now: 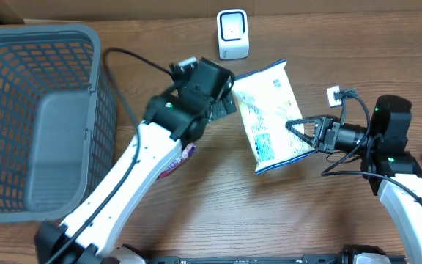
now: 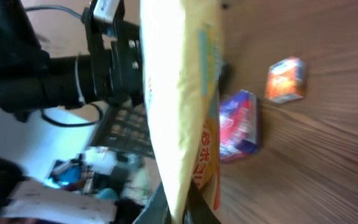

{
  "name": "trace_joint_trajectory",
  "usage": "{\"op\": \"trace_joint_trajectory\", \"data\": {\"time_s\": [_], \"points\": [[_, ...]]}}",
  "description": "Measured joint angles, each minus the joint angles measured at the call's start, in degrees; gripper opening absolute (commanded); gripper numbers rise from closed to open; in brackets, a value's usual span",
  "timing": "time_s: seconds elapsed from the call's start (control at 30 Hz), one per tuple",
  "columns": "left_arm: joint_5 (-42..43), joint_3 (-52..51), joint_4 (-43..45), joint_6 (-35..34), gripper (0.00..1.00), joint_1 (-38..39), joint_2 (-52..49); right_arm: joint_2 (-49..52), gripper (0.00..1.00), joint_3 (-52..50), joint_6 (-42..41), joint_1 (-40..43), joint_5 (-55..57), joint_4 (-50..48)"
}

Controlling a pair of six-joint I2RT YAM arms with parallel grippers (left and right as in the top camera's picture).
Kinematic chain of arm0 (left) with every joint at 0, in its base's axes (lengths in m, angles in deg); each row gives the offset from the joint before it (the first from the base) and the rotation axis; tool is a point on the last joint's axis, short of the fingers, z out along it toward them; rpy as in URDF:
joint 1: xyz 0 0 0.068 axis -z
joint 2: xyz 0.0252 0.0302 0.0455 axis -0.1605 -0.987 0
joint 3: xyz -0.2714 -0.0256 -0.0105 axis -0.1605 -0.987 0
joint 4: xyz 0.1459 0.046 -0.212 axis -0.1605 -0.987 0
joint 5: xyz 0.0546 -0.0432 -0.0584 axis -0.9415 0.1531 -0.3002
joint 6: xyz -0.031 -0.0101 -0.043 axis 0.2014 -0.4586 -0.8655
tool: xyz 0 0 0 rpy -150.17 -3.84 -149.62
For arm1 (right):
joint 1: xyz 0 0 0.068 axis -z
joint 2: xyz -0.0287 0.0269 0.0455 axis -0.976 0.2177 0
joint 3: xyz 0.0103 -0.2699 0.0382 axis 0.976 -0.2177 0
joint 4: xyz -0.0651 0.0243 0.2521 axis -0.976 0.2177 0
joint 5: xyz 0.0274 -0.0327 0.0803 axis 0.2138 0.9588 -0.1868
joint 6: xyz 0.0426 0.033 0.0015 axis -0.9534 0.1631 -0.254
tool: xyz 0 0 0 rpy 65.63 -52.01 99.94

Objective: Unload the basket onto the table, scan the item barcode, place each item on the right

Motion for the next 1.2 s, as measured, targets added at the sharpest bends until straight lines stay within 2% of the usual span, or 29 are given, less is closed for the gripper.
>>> {"op": "trace_joint_trajectory", "data": {"time_s": [0.33, 0.43, 0.57, 0.93, 1.2], "points": [[-10.4, 1.7, -0.2, 8.3, 1.00, 0.0, 2.4, 0.0, 0.04, 0.5, -23.5, 0.0, -10.2, -26.4], [-13.8, 1.7, -0.3, 9.4, 1.00, 0.0, 2.4, 0.0, 0.04, 0.5, -29.3, 0.1, -11.6, -29.9], [-18.2, 1.7, -0.3, 9.8, 1.00, 0.0, 2.4, 0.0, 0.04, 0.5, -33.0, 1.1, -12.7, -30.3], [-21.4, 1.7, -0.3, 9.9, 1.00, 0.0, 2.4, 0.0, 0.04, 0.5, -34.6, 6.5, -14.1, -32.0], [-21.4, 1.7, -0.3, 9.9, 1.00, 0.0, 2.4, 1.1, 0.04, 0.5, -26.1, 6.6, -10.7, -32.6]]}}
